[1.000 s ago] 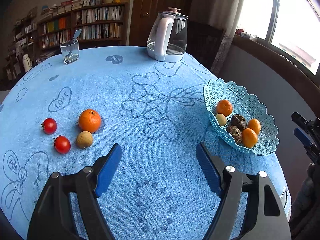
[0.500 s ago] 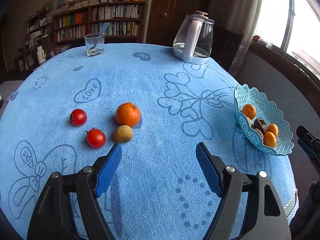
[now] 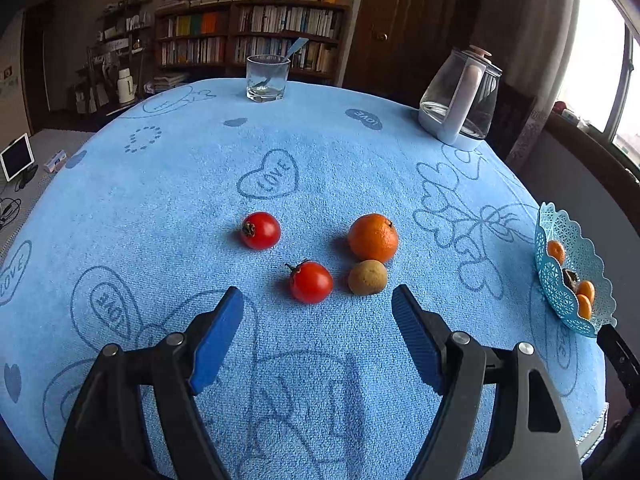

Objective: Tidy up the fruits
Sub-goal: 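Bring the open left tool around the red tomato on the cloth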

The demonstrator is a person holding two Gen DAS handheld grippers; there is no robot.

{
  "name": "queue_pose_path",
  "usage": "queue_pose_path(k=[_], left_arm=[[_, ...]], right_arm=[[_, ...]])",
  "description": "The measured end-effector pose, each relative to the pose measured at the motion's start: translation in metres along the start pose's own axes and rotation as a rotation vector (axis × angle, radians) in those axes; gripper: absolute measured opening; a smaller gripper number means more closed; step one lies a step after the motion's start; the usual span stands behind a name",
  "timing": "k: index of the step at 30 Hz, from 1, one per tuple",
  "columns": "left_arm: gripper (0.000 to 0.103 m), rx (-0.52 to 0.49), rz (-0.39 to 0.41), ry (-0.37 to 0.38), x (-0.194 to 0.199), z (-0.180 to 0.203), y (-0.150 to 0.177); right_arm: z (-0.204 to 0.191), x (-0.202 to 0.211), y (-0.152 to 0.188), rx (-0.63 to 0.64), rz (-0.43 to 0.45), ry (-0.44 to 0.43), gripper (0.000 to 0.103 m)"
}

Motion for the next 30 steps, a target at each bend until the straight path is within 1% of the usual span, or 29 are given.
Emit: queue_pose_path(k=[3,9,13,17,20,25,26,28,30], left_arm=[[0.076,0.010,0.000,-0.010,-0.003,-0.007,-0.001],[0.076,-0.014,-0.008,-0.023,-0.015,-0.007,-0.003],[0.069,-0.028,-0.027,-0.029,-0.026,-0.007,-0.005],[0.066,-0.037,-0.034,-0.041,-0.034,-0.007,-0.007],[0.061,-0.042,-0.044,-0.047,-0.039,-0.006,-0.008],[0.047,-0.054,-0.068,-0.068,-0.047,-0.006,-0.005],[0.046,-0.057,-0.065,-0.068,-0.047,-0.006,-0.005],[0.039,-0.066,-0.057,-0.061,-0.045,-0.004,-0.004],[0.037,-0.072,-0.041,-0.061,-0.042,-0.004,-0.004]], right_arm=[[-0.004,-0.003,0.003,0.011,-0.016,-0.009,0.064],[-0.004,-0.006,0.006,0.014,-0.032,-0.014,0.064],[-0.003,-0.008,0.007,0.012,-0.039,-0.015,0.064],[-0.004,-0.009,0.008,0.014,-0.045,-0.015,0.064],[-0.004,-0.011,0.009,0.016,-0.050,-0.014,0.064],[-0.003,-0.014,0.012,0.015,-0.061,-0.011,0.064],[-0.003,-0.014,0.012,0.015,-0.062,-0.010,0.064],[-0.004,-0.015,0.013,0.016,-0.064,-0.008,0.064],[-0.004,-0.016,0.014,0.019,-0.065,-0.006,0.064]])
Point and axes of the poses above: each gripper's, at about its wrist camera, not at the fingertips, and x roughly against the way its jaws point, z to its right, y to its underside, the point moved 9 cm from there along -x, roughly the way its jaws point, and after that the axes turned 3 degrees about -y, right-handed, at the moved point
